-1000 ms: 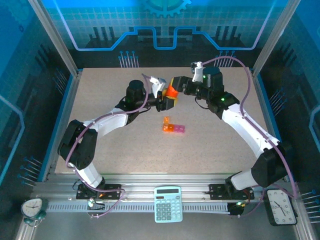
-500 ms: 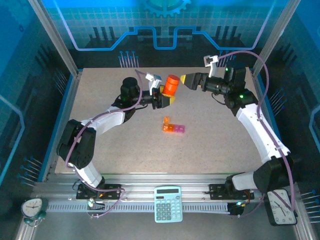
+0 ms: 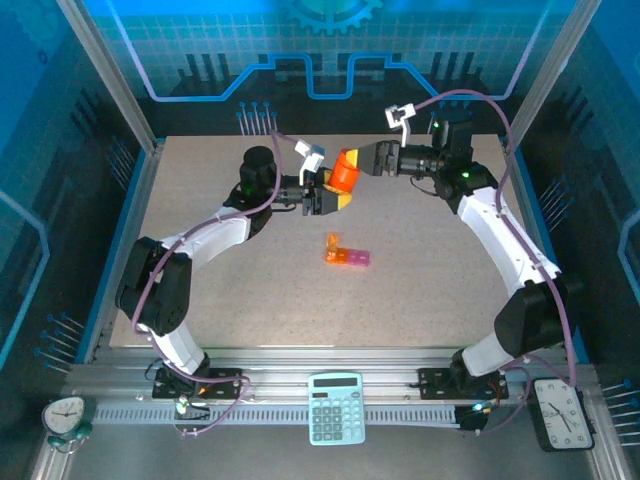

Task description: Sort the pills into containers

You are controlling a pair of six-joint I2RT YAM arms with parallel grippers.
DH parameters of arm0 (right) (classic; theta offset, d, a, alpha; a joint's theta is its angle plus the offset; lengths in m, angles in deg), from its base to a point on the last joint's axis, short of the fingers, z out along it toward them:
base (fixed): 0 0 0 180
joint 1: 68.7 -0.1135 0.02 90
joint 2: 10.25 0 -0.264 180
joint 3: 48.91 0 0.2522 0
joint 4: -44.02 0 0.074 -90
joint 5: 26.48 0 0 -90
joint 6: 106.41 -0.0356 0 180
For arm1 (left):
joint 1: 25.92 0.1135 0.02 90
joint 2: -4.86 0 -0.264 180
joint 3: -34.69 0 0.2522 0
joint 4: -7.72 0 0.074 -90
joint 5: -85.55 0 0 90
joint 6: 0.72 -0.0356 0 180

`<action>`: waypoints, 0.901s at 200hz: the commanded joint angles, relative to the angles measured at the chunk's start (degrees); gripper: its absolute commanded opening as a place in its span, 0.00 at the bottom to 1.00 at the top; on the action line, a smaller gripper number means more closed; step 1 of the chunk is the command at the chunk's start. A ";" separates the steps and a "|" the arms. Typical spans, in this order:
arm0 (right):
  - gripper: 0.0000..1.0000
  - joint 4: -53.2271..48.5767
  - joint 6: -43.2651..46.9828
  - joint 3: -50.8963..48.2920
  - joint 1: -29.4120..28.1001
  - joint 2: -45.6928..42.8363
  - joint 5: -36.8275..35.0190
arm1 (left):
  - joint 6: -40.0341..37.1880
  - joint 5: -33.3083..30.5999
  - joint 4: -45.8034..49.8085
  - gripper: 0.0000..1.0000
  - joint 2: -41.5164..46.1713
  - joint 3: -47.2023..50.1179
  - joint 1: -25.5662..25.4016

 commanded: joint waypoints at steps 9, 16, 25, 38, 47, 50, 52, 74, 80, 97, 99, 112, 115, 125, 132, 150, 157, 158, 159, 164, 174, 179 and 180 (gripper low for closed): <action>0.81 1.09 0.53 1.51 -0.79 0.72 2.43 | 1.77 2.49 -3.44 0.04 -1.10 -2.39 0.31; 0.78 1.18 0.38 1.64 -0.82 0.83 2.51 | 1.95 2.50 -3.59 0.04 -1.23 -2.43 0.37; 0.73 1.27 0.16 1.68 -0.87 0.93 2.62 | 2.13 2.56 -3.92 0.04 -1.29 -2.50 0.40; 0.64 1.31 -0.02 1.64 -0.86 1.02 2.75 | 2.22 2.67 -3.95 0.04 -1.37 -2.58 0.33; 0.58 1.35 -0.17 1.60 -1.08 1.02 2.75 | 2.31 2.76 -4.02 0.04 -1.44 -2.67 0.31; 0.56 1.29 -0.23 1.59 -1.05 1.02 2.79 | 2.35 2.72 -4.03 0.04 -1.48 -2.67 0.31; 0.55 1.30 -0.20 1.58 -1.06 1.02 2.84 | 2.38 2.82 -4.03 0.04 -1.51 -2.69 0.35; 0.47 0.58 0.13 1.54 -1.55 0.94 2.78 | 2.40 2.81 -3.89 0.04 -1.50 -2.85 0.40; 0.46 0.07 0.45 1.51 -1.82 0.75 2.49 | 2.31 2.70 -3.86 0.04 -1.44 -2.83 0.44; 0.44 -1.70 1.65 0.90 -2.79 0.03 -0.02 | 1.64 1.54 -3.28 0.04 -1.02 -2.79 0.41; 0.43 -1.98 1.80 0.77 -2.92 -0.06 -0.50 | 1.41 1.31 -3.01 0.04 -1.00 -2.83 0.44; 0.39 -3.97 2.71 0.01 -4.02 -0.74 -4.57 | -0.98 -0.73 -0.49 0.04 -0.22 -2.83 0.40; 0.38 -4.60 2.93 -0.21 -4.36 -0.88 -5.92 | -1.54 -1.29 0.11 0.04 -0.05 -2.79 0.35; 0.37 -5.65 3.12 -1.20 -5.51 -1.64 -10.60 | -3.44 -3.54 1.61 0.04 0.83 -2.36 0.37; 0.36 -5.92 3.13 -2.20 -6.38 -2.13 -14.08 | -4.58 -5.14 2.08 0.04 1.41 -1.92 0.31; 0.35 -6.00 2.24 -4.68 -8.77 -3.06 -22.32 | -6.87 -9.81 2.41 0.04 3.21 -0.21 0.13; 0.35 -5.66 1.53 -5.58 -9.64 -3.36 -25.01 | -7.84 -11.73 2.32 0.04 3.91 0.50 -0.08; 0.35 -5.58 1.41 -5.79 -9.82 -3.41 -25.48 | -7.99 -11.95 2.31 0.04 4.01 0.50 -0.15; 0.35 -5.58 1.27 -5.90 -9.95 -3.43 -25.88 | -8.12 -12.24 2.35 0.04 4.10 0.71 -0.18; 0.35 -5.21 0.66 -6.46 -10.44 -3.54 -27.37 | -9.03 -13.38 2.44 0.04 4.63 1.06 -0.42; 0.35 -4.42 -0.67 -7.55 -11.28 -3.71 -29.96 | -11.04 -15.55 2.87 0.04 5.59 2.03 -1.04; 0.35 -3.90 -1.45 -8.19 -11.66 -3.79 -31.16 | -11.80 -16.42 3.06 0.04 5.99 2.43 -1.34; 0.35 -3.78 -1.57 -8.28 -11.75 -3.80 -31.36 | -11.95 -16.59 3.08 0.04 6.06 2.46 -1.44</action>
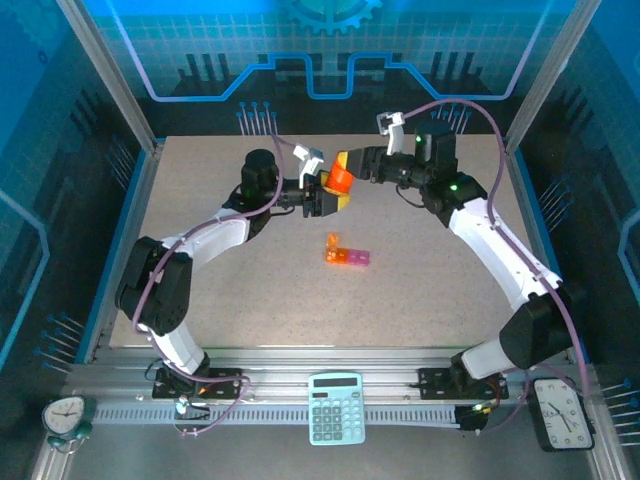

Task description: Sort the pills into containers

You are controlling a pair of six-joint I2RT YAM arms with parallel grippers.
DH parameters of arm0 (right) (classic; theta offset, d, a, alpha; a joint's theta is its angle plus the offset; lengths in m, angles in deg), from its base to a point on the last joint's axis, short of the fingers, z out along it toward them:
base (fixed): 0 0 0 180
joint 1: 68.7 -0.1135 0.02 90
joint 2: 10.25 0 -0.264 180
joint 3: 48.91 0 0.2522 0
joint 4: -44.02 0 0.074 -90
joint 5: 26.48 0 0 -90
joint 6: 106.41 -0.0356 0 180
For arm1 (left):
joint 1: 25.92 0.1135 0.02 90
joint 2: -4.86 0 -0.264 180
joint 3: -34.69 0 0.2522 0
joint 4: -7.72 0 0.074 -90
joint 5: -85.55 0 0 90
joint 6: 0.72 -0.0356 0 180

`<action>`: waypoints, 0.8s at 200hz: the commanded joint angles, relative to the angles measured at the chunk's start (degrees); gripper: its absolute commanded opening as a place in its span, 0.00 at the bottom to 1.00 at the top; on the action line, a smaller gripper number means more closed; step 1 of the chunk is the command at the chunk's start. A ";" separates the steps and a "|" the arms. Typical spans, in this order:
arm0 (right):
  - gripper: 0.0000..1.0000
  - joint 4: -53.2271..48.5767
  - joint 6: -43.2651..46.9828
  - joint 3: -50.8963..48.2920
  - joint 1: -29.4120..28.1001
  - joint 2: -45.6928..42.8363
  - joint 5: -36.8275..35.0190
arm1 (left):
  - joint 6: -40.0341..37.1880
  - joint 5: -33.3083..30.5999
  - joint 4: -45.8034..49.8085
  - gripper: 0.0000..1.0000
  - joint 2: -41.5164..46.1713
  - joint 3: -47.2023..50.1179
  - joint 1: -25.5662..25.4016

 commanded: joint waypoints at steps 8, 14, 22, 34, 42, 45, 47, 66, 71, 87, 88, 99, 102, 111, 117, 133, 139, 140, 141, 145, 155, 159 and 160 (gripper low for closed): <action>0.35 -2.85 -2.47 -4.83 -4.63 -0.27 -9.69 | -6.20 -10.70 -1.29 0.04 5.70 0.67 -2.17; 0.35 -2.62 -3.09 -5.23 -5.01 -0.26 -10.87 | -6.94 -11.18 -0.86 0.04 5.89 0.78 -2.55; 0.35 -2.41 -3.81 -5.62 -5.33 -0.23 -12.10 | -7.81 -11.91 -0.09 0.04 6.04 0.82 -3.06; 0.35 -1.98 -4.77 -6.02 -5.63 -0.23 -13.19 | -8.42 -12.51 0.22 0.04 5.92 0.87 -3.57; 0.35 -1.86 -5.23 -6.18 -5.82 -0.26 -13.86 | -8.41 -12.88 0.16 0.04 5.69 0.92 -3.86; 0.35 -1.88 -5.40 -6.20 -5.84 -0.20 -13.99 | -8.41 -13.03 0.13 0.04 5.61 0.95 -3.96; 0.35 -1.91 -5.52 -6.20 -5.84 -0.17 -14.12 | -8.41 -13.12 0.15 0.04 5.57 0.96 -4.05; 0.35 -1.92 -6.50 -6.20 -5.88 -0.01 -14.63 | -8.19 -13.62 -0.45 0.04 4.96 1.06 -4.41; 0.36 -1.92 -6.68 -6.16 -5.85 -0.01 -14.68 | -8.05 -13.63 -0.60 0.04 4.80 1.13 -4.44; 0.37 -2.18 -6.96 -5.66 -5.84 0.15 -14.51 | -7.62 -13.71 -1.40 0.04 4.21 1.17 -4.43; 0.37 -2.22 -6.92 -5.62 -5.84 0.16 -14.49 | -7.58 -13.71 -1.38 0.03 4.18 1.15 -4.43; 0.38 -2.67 -7.05 -4.81 -5.58 0.48 -13.86 | -7.46 -13.59 -1.53 0.03 3.81 1.05 -4.43; 0.38 -2.89 -7.05 -4.57 -5.53 0.52 -13.66 | -7.50 -13.57 -1.54 0.03 3.68 1.05 -4.41; 0.39 -3.35 -7.13 -3.83 -5.02 0.61 -12.89 | -7.38 -13.41 -1.45 0.03 3.39 0.85 -4.34; 0.41 -3.45 -7.16 -3.43 -4.67 0.61 -12.13 | -7.36 -13.11 -1.30 0.03 3.11 0.58 -4.34; 0.48 -4.00 -7.59 -2.01 -3.04 0.34 -9.46 | -7.19 -12.25 -0.90 0.03 2.52 0.04 -4.17; 0.52 -4.15 -7.65 -1.71 -2.35 -0.09 -8.67 | -6.96 -11.90 -0.73 0.03 2.28 -0.20 -4.07; 0.53 -4.18 -7.70 -1.67 -2.20 -0.18 -8.58 | -6.94 -11.84 -0.70 0.03 2.25 -0.23 -4.03; 0.54 -4.19 -7.73 -1.61 -2.09 -0.27 -8.40 | -6.97 -11.76 -0.64 0.03 2.19 -0.30 -4.02; 0.57 -4.20 -7.82 -1.54 -1.57 -0.58 -8.09 | -6.80 -11.54 -0.62 0.03 2.06 -0.37 -3.98; 0.66 -3.80 -7.93 -1.62 -0.17 -1.77 -6.46 | -6.30 -10.72 -0.66 0.03 1.63 -0.89 -3.81; 0.69 -3.70 -7.86 -1.62 0.42 -2.35 -5.64 | -6.12 -10.32 -0.59 0.03 1.48 -1.08 -3.69; 0.70 -3.69 -7.81 -1.67 0.59 -2.45 -5.48 | -6.12 -10.30 -0.63 0.03 1.45 -1.11 -3.71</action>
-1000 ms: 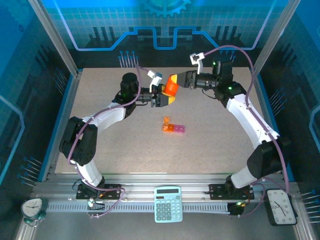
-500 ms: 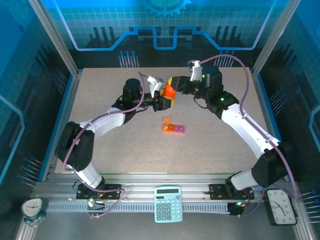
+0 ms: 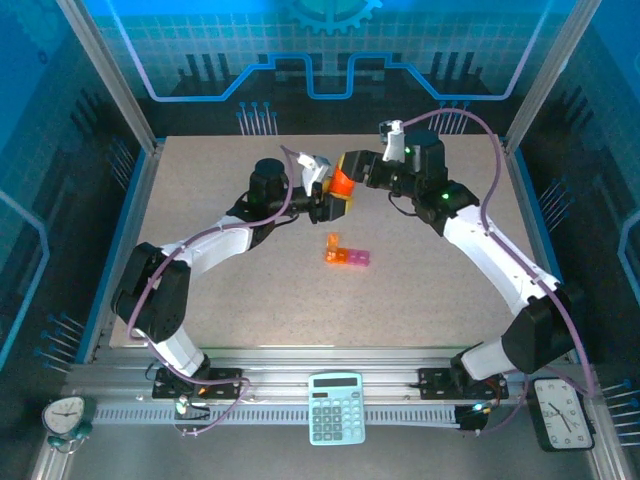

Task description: Sort the pills into containers

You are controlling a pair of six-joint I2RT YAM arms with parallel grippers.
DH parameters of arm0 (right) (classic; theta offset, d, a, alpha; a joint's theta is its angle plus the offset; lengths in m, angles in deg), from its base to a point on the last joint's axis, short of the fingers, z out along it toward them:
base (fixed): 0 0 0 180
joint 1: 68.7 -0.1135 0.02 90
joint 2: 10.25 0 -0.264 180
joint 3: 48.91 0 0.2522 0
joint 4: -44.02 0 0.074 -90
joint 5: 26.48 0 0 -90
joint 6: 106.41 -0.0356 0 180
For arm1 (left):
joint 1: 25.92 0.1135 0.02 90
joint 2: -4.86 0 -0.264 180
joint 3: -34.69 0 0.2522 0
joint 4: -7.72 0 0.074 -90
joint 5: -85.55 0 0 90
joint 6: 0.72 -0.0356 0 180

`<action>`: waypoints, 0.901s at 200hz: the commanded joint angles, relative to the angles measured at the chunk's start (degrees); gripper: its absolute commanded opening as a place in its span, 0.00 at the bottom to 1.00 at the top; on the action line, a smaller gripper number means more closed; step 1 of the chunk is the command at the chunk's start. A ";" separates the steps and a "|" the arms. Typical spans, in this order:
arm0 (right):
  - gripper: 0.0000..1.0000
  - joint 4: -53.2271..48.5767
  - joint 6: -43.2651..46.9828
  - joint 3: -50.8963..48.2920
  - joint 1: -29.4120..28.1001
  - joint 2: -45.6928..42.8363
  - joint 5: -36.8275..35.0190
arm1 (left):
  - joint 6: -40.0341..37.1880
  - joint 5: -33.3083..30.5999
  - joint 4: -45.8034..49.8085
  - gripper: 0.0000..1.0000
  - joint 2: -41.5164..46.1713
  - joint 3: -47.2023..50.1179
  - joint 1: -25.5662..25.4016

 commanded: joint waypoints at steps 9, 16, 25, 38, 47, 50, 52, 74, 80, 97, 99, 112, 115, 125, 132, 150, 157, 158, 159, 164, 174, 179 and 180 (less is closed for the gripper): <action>0.75 -3.67 0.17 1.36 3.93 -2.67 7.27 | 0.56 3.96 -5.55 0.03 -0.58 -3.70 -0.13; 0.78 -4.06 1.01 1.49 4.83 -3.40 8.80 | 0.83 4.63 -5.43 0.03 -0.78 -3.96 -0.10; 0.81 -4.59 2.21 1.70 6.25 -4.13 11.00 | 1.11 5.77 -5.05 0.03 -1.03 -4.42 0.03; 0.84 -5.34 3.89 1.73 8.50 -4.94 14.29 | 1.67 7.05 -4.77 0.03 -1.32 -4.97 0.21; 0.85 -5.47 4.91 1.71 10.23 -5.07 17.35 | 1.89 8.04 -4.43 0.03 -1.42 -5.23 0.33; 0.86 -5.46 5.19 1.67 10.85 -4.97 18.37 | 1.93 8.35 -4.34 0.03 -1.42 -5.32 0.33; 0.86 -5.35 5.32 1.62 11.30 -4.89 19.22 | 2.00 8.57 -4.27 0.03 -1.42 -5.40 0.40; 0.86 -5.30 9.07 1.62 14.48 -3.85 25.89 | 3.54 12.01 -3.80 0.03 -1.76 -6.24 0.86; 0.86 -5.77 10.38 1.93 14.91 -3.47 27.25 | 4.05 13.08 -3.72 0.03 -1.86 -6.52 0.93; 0.86 -6.42 13.27 2.68 15.66 -2.46 30.68 | 5.66 16.01 -3.19 0.03 -2.42 -7.42 1.27; 0.86 -6.38 13.53 2.75 15.71 -2.33 31.11 | 5.77 16.22 -3.17 0.03 -2.42 -7.44 1.23; 0.86 -6.33 14.70 3.41 15.66 -1.66 34.04 | 6.25 17.49 -3.02 0.04 -2.55 -7.65 1.40; 0.86 -6.33 14.83 3.61 15.66 -1.50 34.43 | 6.32 17.73 -2.95 0.04 -2.55 -7.65 1.44; 0.87 -6.67 15.01 4.26 15.62 -0.91 35.28 | 6.28 18.40 -2.60 0.04 -2.61 -7.75 1.50; 0.87 -6.94 15.03 4.64 15.45 -0.50 35.53 | 6.39 18.66 -2.31 0.04 -2.73 -7.96 1.48; 0.87 -6.68 14.67 5.23 14.95 0.44 36.21 | 6.78 19.65 -2.03 0.04 -2.98 -8.27 1.53; 0.87 -6.17 14.40 5.37 14.61 0.74 36.45 | 7.01 19.96 -2.04 0.04 -3.13 -8.31 1.56; 0.87 -6.12 14.38 5.38 14.60 0.78 36.48 | 7.08 19.99 -2.04 0.04 -3.15 -8.32 1.56; 0.87 -6.12 14.38 5.38 14.60 0.78 36.48 | 7.08 20.00 -2.04 0.04 -3.17 -8.36 1.56; 0.87 -5.68 14.05 5.41 14.30 1.01 36.52 | 7.11 20.14 -2.01 0.04 -3.24 -8.41 1.52; 0.87 -5.12 13.72 5.85 13.69 1.24 36.84 | 7.29 20.43 -2.04 0.04 -3.29 -8.45 1.51; 0.88 -5.11 13.69 6.07 13.38 1.48 36.90 | 7.40 20.53 -2.00 0.04 -3.40 -8.50 1.50; 0.88 -5.11 13.76 6.08 13.37 1.55 36.93 | 7.41 20.54 -1.98 0.04 -3.42 -8.50 1.49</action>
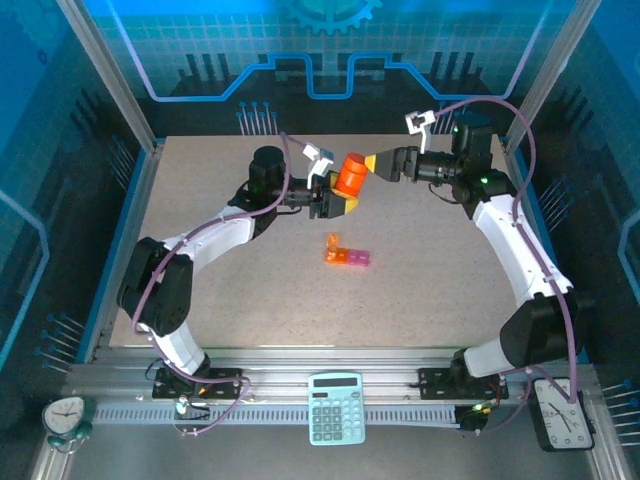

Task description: Sort the pills into containers

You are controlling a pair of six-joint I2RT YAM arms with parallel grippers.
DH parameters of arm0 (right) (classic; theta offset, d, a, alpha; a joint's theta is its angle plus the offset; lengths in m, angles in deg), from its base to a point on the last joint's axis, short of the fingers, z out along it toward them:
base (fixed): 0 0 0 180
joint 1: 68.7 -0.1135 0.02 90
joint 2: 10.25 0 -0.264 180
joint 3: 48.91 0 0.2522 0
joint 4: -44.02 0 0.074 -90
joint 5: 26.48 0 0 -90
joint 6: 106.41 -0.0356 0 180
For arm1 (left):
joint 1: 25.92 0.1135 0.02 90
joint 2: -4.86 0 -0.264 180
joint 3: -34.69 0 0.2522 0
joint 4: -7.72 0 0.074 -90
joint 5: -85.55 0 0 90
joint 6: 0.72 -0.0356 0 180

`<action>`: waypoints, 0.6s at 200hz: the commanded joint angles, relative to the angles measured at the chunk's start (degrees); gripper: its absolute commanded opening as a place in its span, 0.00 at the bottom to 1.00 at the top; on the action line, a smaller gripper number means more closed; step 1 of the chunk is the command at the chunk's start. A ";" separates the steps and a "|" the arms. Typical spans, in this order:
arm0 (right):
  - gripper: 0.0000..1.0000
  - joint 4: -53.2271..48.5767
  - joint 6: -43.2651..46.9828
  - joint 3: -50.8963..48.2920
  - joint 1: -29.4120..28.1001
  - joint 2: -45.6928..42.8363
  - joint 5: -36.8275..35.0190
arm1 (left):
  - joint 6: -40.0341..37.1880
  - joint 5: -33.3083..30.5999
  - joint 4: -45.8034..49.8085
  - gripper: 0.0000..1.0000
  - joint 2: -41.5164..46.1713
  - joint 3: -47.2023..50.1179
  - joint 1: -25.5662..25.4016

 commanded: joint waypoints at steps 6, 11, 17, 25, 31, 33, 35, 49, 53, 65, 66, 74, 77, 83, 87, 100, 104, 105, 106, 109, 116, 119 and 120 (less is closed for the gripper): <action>0.87 0.43 0.60 2.77 -1.97 1.30 2.95 | 1.39 3.42 -0.37 0.04 -0.62 -2.40 0.40; 0.87 0.30 0.61 3.13 -2.23 1.63 2.95 | 1.52 3.55 -0.38 0.04 -0.60 -2.42 0.40; 0.88 0.11 0.56 3.49 -2.53 2.01 2.94 | 1.61 3.71 -0.34 0.04 -0.69 -2.55 0.44; 0.88 -0.05 0.64 4.02 -3.07 2.46 2.82 | 1.74 3.89 -0.30 0.04 -0.82 -2.64 0.52; 0.88 -0.07 0.64 4.35 -3.28 2.81 2.85 | 1.74 4.00 -0.25 0.04 -0.78 -2.73 0.43; 0.87 -0.06 0.54 4.41 -3.39 2.88 2.86 | 1.81 4.06 -0.22 0.04 -0.76 -2.76 0.42; 0.87 -0.06 0.55 4.50 -3.46 2.97 2.86 | 1.82 4.04 -0.25 0.04 -0.82 -2.82 0.38; 0.86 0.09 0.29 4.91 -3.91 3.54 2.85 | 2.00 4.34 -0.21 0.04 -0.88 -2.94 0.42; 0.85 0.11 0.15 5.00 -4.02 3.68 2.86 | 1.99 4.34 -0.18 0.04 -0.92 -2.94 0.43; 0.83 0.42 -0.18 5.20 -4.17 3.98 2.96 | 2.12 4.42 -0.10 0.04 -0.92 -2.90 0.41; 0.82 0.44 -0.20 5.17 -4.19 4.03 3.00 | 2.10 4.43 -0.15 0.04 -0.83 -2.92 0.43; 0.79 0.77 -0.60 5.16 -4.24 4.16 3.29 | 2.19 4.52 -0.09 0.04 -0.77 -2.94 0.37; 0.78 0.81 -0.74 5.06 -4.23 4.24 3.49 | 2.15 4.53 -0.07 0.04 -0.79 -2.93 0.44; 0.76 0.97 -0.88 5.09 -4.27 4.34 3.78 | 2.13 4.53 -0.05 0.04 -0.73 -2.95 0.38; 0.75 0.91 -1.01 5.12 -4.32 4.42 3.87 | 2.11 4.53 -0.05 0.04 -0.75 -2.95 0.38; 0.72 0.55 -0.87 5.09 -4.64 4.61 4.16 | 2.14 4.61 -0.01 0.04 -0.64 -2.93 0.42; 0.71 0.34 -0.76 5.03 -4.65 4.72 4.25 | 2.09 4.58 -0.03 0.04 -0.66 -3.03 0.39; 0.71 0.32 -0.72 5.04 -4.65 4.71 4.22 | 2.14 4.59 -0.03 0.04 -0.62 -3.03 0.38; 0.71 0.26 -0.69 5.00 -4.65 4.70 4.20 | 2.16 4.60 0.01 0.04 -0.60 -3.04 0.41; 0.70 0.13 -0.57 5.01 -4.81 4.63 4.25 | 2.18 4.61 0.02 0.04 -0.66 -3.02 0.41; 0.67 -0.21 -0.26 4.88 -4.95 4.61 4.15 | 2.16 4.68 -0.03 0.04 -0.65 -3.12 0.42; 0.66 -0.39 -0.11 4.91 -5.02 4.56 4.15 | 2.19 4.70 -0.03 0.04 -0.64 -3.17 0.47; 0.66 -0.49 -0.08 4.89 -5.10 4.54 4.16 | 2.18 4.70 -0.03 0.04 -0.65 -3.15 0.46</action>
